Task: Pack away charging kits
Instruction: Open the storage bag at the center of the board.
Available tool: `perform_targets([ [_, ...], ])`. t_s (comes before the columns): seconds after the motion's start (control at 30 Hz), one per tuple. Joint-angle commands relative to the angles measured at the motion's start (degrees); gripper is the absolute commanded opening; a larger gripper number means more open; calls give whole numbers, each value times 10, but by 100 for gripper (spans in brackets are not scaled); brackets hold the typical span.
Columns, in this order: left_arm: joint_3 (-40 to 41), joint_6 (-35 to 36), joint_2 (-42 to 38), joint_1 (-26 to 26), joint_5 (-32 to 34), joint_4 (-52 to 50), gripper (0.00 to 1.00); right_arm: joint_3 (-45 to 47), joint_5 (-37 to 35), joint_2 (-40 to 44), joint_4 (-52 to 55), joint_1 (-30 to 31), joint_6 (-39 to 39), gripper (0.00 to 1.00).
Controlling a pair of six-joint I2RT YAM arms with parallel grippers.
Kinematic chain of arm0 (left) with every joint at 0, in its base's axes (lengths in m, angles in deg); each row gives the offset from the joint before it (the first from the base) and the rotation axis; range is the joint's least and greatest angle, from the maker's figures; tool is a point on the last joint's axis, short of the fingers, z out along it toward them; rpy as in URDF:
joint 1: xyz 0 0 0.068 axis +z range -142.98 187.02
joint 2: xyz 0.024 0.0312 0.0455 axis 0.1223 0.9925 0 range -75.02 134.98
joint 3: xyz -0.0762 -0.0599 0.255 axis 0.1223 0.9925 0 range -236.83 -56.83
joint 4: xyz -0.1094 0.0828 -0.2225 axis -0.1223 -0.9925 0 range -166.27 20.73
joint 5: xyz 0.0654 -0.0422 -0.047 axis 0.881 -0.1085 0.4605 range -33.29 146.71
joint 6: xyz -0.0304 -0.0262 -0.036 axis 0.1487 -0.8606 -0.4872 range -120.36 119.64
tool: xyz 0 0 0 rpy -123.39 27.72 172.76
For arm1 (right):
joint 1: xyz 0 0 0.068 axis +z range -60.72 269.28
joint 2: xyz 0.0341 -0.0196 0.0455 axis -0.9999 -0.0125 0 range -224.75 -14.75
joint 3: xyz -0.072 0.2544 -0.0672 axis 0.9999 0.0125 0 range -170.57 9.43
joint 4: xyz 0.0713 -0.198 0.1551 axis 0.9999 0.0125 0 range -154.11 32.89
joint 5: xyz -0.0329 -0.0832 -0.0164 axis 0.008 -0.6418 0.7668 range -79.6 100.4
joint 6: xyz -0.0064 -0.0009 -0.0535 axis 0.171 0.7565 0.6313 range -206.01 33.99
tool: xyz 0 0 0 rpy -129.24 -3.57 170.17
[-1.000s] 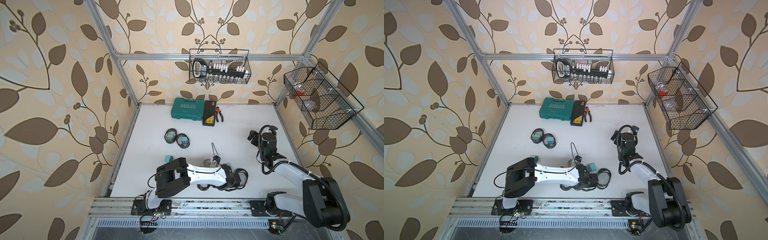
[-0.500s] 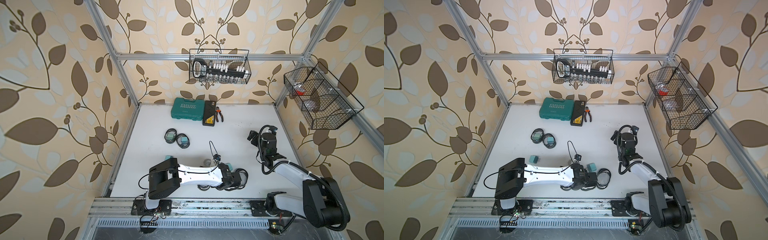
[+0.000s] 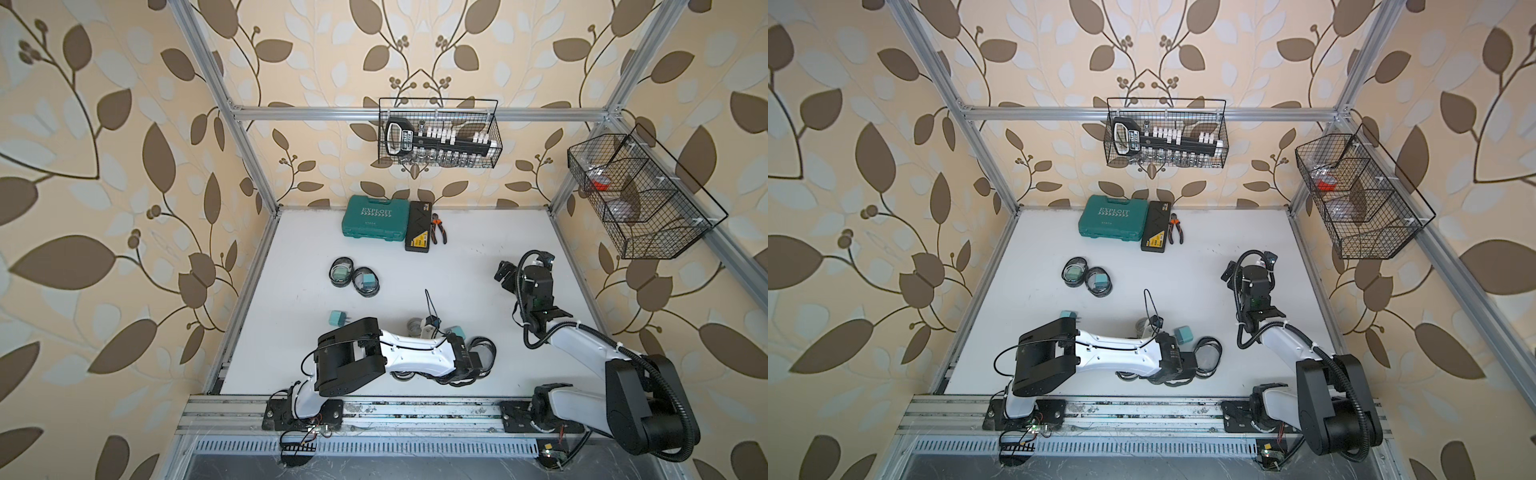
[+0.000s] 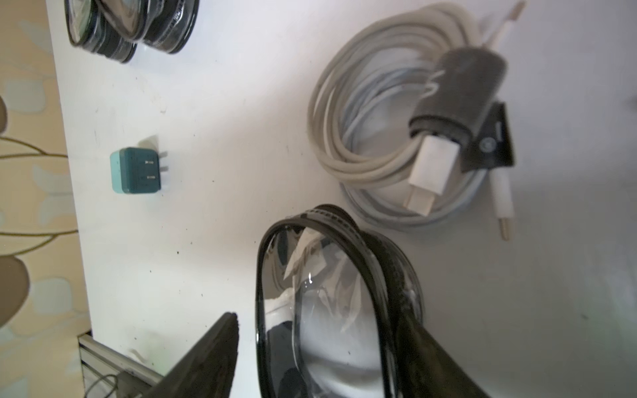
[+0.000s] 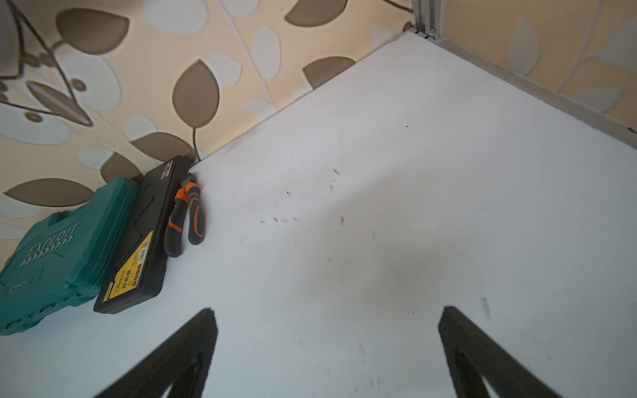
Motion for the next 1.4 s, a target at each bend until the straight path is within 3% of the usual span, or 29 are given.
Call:
perform_targets([
  [0.0,-17,-13,1,-6,25,-37,54,-2,5,-4,-2,-1,3,100],
  [0.1,-17,-13,5,-5,30,-39,37,-2,5,-4,-1,-1,3,100],
  [0.17,-17,-12,7,-4,30,-41,32,-2,5,-3,-2,-1,3,100],
  [0.3,-13,-12,12,3,28,-39,31,-1,6,-3,-2,0,4,100],
  [0.4,-8,-15,12,7,27,-39,41,-1,6,-2,-2,0,3,100],
  [0.5,-5,-19,13,7,28,-42,42,0,6,-1,-3,0,4,100],
  [0.87,21,-25,12,17,28,-33,15,2,6,1,-3,-1,3,100],
  [0.97,24,-27,2,23,33,-38,2,3,6,1,-4,-1,3,100],
  [1.1,26,-19,-23,43,41,-45,0,-11,35,2,16,-1,11,99],
  [1.17,32,-9,-45,62,41,-37,0,-30,79,11,73,2,-6,92],
  [1.23,45,15,-75,88,29,-11,0,-18,123,33,81,31,-26,88],
  [1.37,75,44,-142,133,11,39,0,-14,82,63,114,172,-42,86],
])
